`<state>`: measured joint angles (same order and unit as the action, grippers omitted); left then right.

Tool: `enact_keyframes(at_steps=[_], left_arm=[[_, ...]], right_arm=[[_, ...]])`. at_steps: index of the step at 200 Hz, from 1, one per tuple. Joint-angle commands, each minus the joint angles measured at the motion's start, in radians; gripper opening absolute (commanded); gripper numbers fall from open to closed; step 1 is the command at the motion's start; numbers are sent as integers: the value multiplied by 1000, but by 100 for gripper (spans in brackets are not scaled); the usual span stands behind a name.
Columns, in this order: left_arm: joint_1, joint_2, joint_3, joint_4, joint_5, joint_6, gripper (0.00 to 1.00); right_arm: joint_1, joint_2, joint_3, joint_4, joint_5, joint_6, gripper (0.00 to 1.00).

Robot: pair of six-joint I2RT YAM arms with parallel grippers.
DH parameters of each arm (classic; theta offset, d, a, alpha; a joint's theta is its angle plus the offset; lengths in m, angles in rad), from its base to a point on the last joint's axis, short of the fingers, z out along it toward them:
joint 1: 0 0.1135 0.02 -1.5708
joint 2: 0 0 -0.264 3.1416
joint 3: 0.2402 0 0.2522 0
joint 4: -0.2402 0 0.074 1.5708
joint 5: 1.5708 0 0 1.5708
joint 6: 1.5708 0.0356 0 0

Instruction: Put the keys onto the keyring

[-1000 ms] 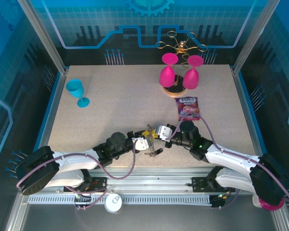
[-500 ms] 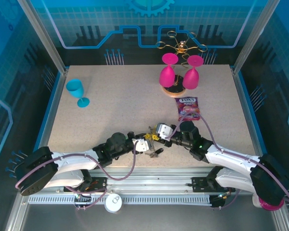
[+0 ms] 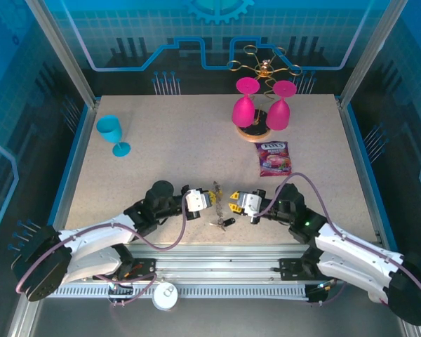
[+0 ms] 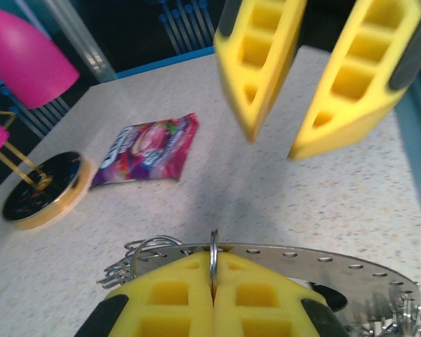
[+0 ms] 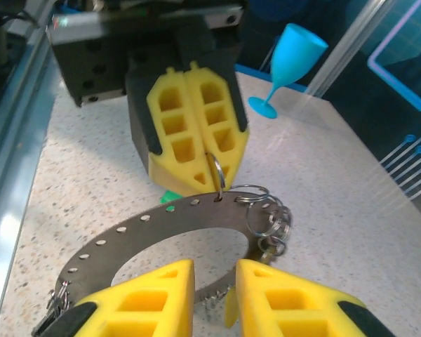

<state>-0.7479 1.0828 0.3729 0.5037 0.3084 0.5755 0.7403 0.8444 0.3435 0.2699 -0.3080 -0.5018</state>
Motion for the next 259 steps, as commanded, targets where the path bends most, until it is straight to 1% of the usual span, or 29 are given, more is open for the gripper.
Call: enact_keyframes(at_steps=[1, 13, 28, 73, 98, 139, 155, 165, 178, 188, 199, 219, 238, 259], left_arm=[[16, -5, 52, -29, 180, 22, 0], [17, 7, 71, -60, 204, 43, 0], [19, 20, 80, -59, 216, 54, 0], [19, 56, 90, -33, 229, 69, 0], [20, 70, 95, -28, 228, 75, 0], [21, 84, 110, -34, 224, 91, 0], [22, 93, 129, -53, 226, 105, 0], [25, 103, 141, -62, 226, 113, 0], [29, 113, 154, -62, 208, 110, 0], [34, 120, 162, -61, 181, 102, 9], [38, 121, 167, -61, 152, 96, 15], [43, 113, 169, -74, 105, 103, 21], [43, 104, 192, -143, 89, 126, 21], [44, 104, 228, -221, 76, 154, 13]], right_arm=[[1, 55, 50, 10, -73, -29, 24], [3, 82, 58, 51, -83, -22, 24], [5, 108, 65, 83, -104, -12, 24], [21, 147, 78, 113, -141, -6, 24], [25, 162, 83, 120, -145, -5, 22], [30, 199, 107, 98, -139, -27, 15], [30, 216, 127, 79, -136, -37, 8], [30, 224, 136, 70, -135, -45, 0], [28, 229, 147, 58, -117, -51, 0], [23, 226, 154, 39, -103, -60, 0], [20, 218, 165, 7, -92, -73, 0], [10, 199, 195, -100, -82, -96, 0], [10, 197, 233, -198, -73, -126, 0], [9, 214, 299, -313, -56, -158, 0]])
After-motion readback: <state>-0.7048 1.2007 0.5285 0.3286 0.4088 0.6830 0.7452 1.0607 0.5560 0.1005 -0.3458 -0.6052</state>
